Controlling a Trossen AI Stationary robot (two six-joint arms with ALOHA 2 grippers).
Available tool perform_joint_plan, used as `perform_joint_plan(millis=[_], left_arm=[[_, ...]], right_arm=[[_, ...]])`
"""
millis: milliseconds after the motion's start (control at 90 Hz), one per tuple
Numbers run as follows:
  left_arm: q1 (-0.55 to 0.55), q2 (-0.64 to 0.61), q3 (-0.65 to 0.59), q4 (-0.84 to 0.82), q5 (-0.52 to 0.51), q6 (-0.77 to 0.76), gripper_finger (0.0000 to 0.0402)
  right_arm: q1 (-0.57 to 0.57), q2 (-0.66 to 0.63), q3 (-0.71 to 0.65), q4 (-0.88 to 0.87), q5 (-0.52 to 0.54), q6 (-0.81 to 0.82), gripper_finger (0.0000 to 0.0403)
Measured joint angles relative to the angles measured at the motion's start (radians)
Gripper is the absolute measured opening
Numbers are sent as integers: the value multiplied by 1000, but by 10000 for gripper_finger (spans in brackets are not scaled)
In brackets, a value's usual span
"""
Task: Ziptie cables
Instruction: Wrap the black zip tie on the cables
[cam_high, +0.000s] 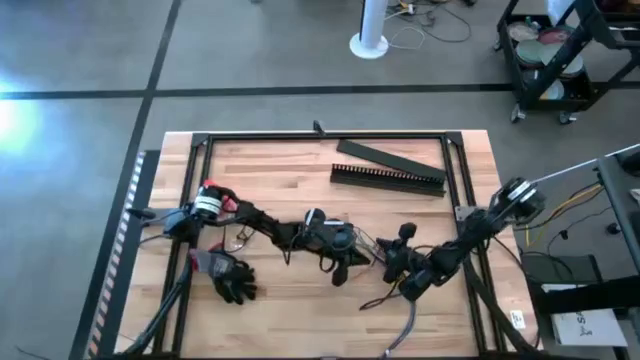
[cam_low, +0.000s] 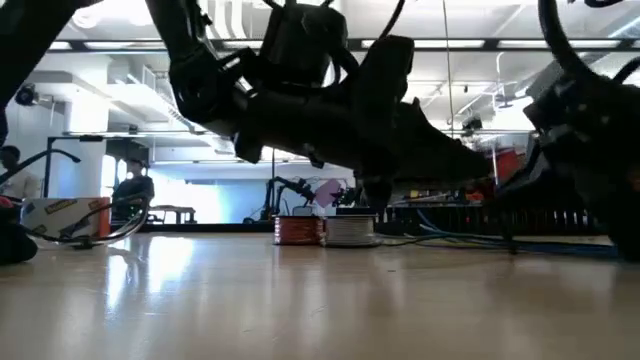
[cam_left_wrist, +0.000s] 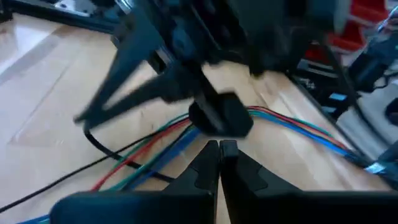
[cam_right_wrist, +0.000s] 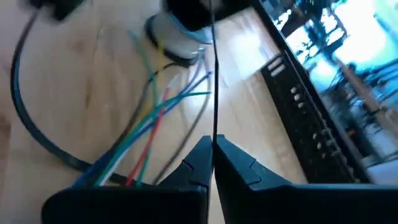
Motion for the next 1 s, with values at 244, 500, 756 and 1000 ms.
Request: perform_joint_plan(millis=[244,500,756,1000], left_arm=[[22,0,2,31,192,-46,0],[68,11,17,71,336,-103,0],[74,77,134,35,461,-95,0],[81,78,138,20,474,-82,0]], right_arm=[[7,38,42,-7,66,-79,0],[28,36,39,39,106,-203,0],[36,36,37,80,111,-268,0],[68,37,36,77,145,-273,0]])
